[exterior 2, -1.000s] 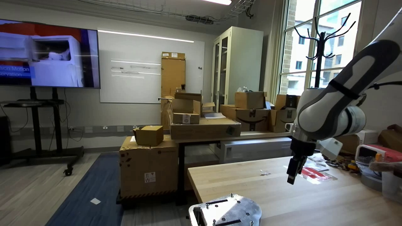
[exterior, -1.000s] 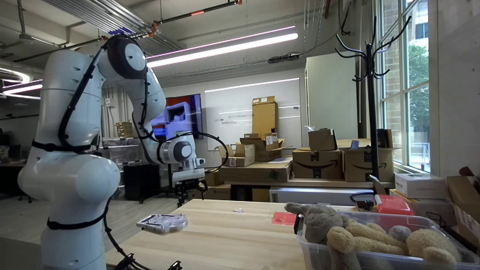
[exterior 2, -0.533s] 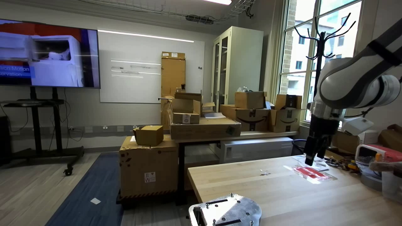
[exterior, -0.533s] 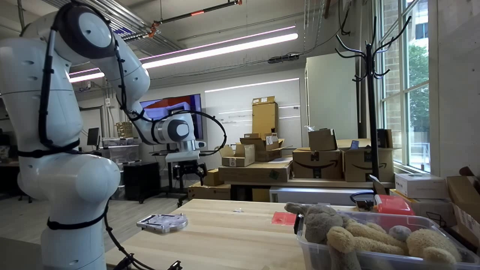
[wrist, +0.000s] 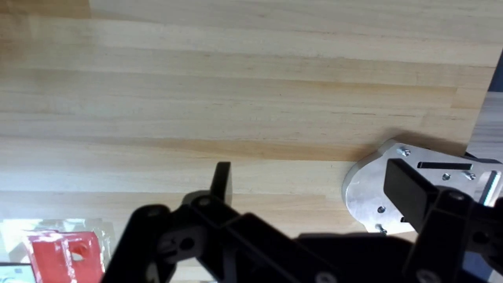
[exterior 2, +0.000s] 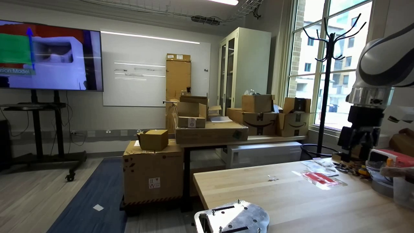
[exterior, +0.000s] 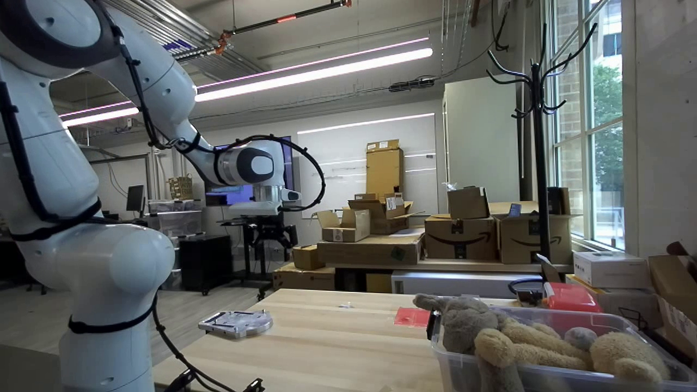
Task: Pick up an object, and then place it on the table
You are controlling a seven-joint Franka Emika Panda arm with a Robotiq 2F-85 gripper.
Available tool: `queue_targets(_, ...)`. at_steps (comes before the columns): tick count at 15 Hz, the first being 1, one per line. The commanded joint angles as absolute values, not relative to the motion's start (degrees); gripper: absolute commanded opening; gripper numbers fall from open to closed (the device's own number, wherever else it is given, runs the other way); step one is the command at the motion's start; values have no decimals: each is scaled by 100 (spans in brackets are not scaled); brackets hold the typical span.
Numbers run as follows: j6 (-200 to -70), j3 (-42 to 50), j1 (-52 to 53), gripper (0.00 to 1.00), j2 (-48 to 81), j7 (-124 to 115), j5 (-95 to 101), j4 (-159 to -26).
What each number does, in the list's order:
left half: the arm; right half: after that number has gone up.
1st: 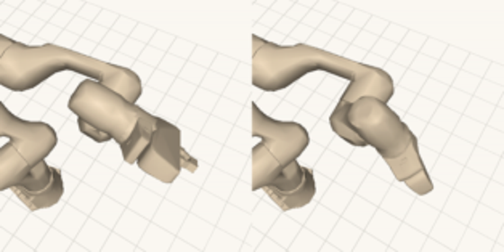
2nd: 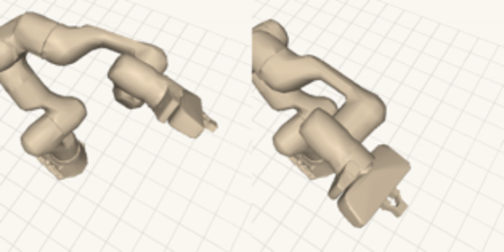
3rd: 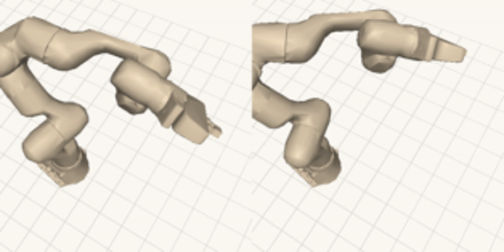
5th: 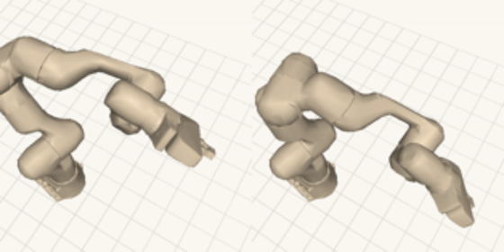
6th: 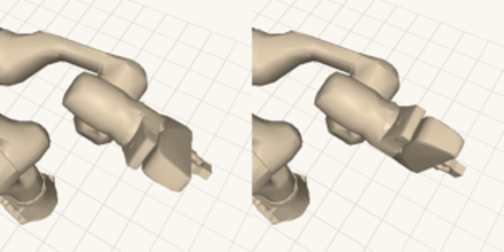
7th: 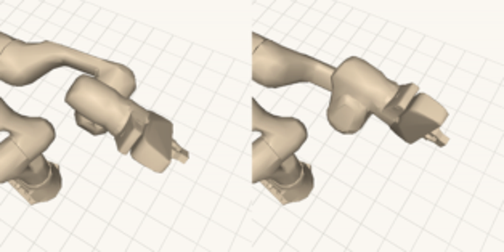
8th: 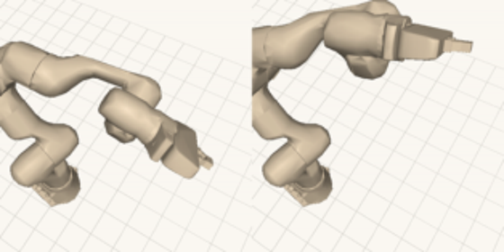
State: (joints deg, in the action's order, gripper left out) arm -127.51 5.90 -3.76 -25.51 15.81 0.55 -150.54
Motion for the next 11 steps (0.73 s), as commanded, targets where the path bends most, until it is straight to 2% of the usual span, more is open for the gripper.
queue_targets(1,-12189,592,-380,100,-3107,1132,-48,-15304)
queue_targets(11,-12141,637,-348,100,-3064,1176,15,-15303)
